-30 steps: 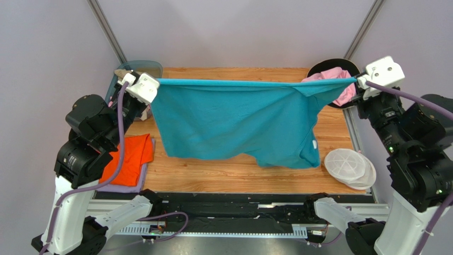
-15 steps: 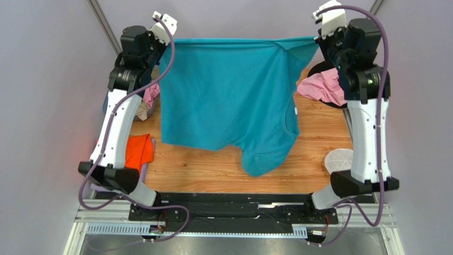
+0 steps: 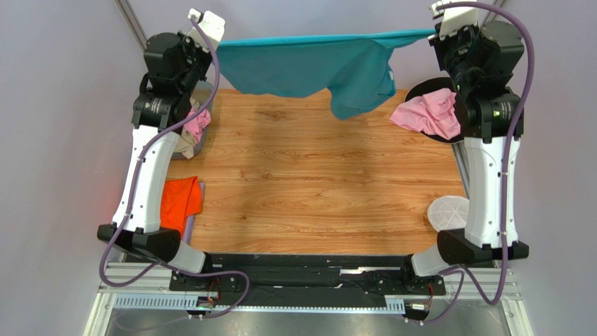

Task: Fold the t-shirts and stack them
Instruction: Flatten the tshirt out

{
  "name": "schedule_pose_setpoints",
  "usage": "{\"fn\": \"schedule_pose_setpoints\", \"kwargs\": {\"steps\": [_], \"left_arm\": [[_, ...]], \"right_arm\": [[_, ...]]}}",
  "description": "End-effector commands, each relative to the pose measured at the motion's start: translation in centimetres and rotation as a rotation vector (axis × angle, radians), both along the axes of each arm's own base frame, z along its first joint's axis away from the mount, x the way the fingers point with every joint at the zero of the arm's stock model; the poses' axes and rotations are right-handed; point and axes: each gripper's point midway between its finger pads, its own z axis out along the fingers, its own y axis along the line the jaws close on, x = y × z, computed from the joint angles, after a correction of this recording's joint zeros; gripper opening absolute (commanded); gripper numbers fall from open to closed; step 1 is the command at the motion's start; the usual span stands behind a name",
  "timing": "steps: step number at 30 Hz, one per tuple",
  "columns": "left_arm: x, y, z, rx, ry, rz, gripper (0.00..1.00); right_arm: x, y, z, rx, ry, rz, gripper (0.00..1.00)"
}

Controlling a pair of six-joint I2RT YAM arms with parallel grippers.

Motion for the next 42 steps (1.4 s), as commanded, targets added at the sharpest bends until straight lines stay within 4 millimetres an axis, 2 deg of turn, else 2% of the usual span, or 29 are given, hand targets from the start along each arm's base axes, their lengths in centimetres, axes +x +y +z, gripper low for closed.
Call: {"fn": "schedule_pose_setpoints", "kwargs": {"steps": [1, 2, 4, 5, 7, 8, 9, 11, 12, 14, 19, 28, 29, 31, 33, 36, 39, 42], "left_arm": [[-2.1, 1.3, -4.5, 0.003, 0.079, -0.01, 0.0], [-2.8, 0.9, -8.4, 0.004, 0.157, -0.035, 0.0], [-3.9, -0.3, -12.7, 0.014, 0.246, -0.108, 0.0], [-5.0, -0.7, -17.4, 0.037, 0.342, -0.131, 0.0], [-6.4, -0.8, -21.9, 0.11, 0.437, -0.157, 0.0], [-7.8, -0.9, -25.5, 0.157, 0.52, -0.186, 0.0], [-8.7, -0.9, -27.3, 0.178, 0.569, -0.2, 0.0], [-11.3, -0.7, -31.3, 0.199, 0.691, -0.222, 0.0], [-12.1, -0.7, -32.2, 0.204, 0.724, -0.235, 0.0], [-14.3, -0.7, -34.2, 0.215, 0.797, -0.269, 0.0], [-17.5, -0.9, -36.2, 0.221, 0.906, -0.308, 0.0], [-20.7, -0.5, -38.5, 0.251, 1.061, -0.333, 0.01], [-20.9, -0.4, -38.7, 0.255, 1.076, -0.337, 0.02], [-22.0, -0.6, -39.0, 0.256, 1.119, -0.366, 0.12], [-22.7, -0.6, -39.3, 0.271, 1.148, -0.394, 0.23], [-24.6, -0.5, -39.7, 0.296, 1.227, -0.446, 0.35], [-27.6, -0.2, -40.2, 0.31, 1.343, -0.511, 0.38], [-29.4, -0.2, -40.6, 0.311, 1.407, -0.559, 0.39]], "right_arm": [[-2.8, -2.1, -2.5, 0.03, 0.008, -0.069, 0.0], [-3.5, -1.8, -6.0, 0.037, 0.076, -0.053, 0.0], [-4.3, -0.5, -10.2, 0.042, 0.164, 0.017, 0.0], [-5.2, -0.1, -14.3, 0.042, 0.25, 0.038, 0.0], [-6.5, 1.6, -18.9, 0.048, 0.366, 0.134, 0.0], [-7.5, 1.9, -20.7, 0.047, 0.405, 0.158, 0.0], [-8.4, 2.6, -25.0, 0.051, 0.519, 0.199, 0.0], [-9.8, 3.3, -28.4, 0.06, 0.606, 0.239, 0.0], [-11.0, 3.4, -30.9, 0.058, 0.675, 0.253, 0.0], [-12.1, 3.6, -32.7, 0.06, 0.73, 0.271, 0.0], [-15.2, 4.0, -37.1, 0.061, 0.892, 0.309, 0.0], [-20.3, 4.3, -41.5, 0.029, 1.124, 0.395, 0.0], [-20.6, 4.0, -41.8, 0.012, 1.139, 0.39, 0.01], [-21.1, 3.7, -42.1, -0.004, 1.167, 0.388, 0.06], [-21.6, 3.3, -42.4, -0.044, 1.195, 0.39, 0.07], [-22.5, 2.8, -42.5, -0.089, 1.24, 0.4, 0.13], [-23.5, 2.1, -42.9, -0.125, 1.29, 0.401, 0.17], [-24.6, 1.6, -43.1, -0.158, 1.334, 0.405, 0.23]]}}
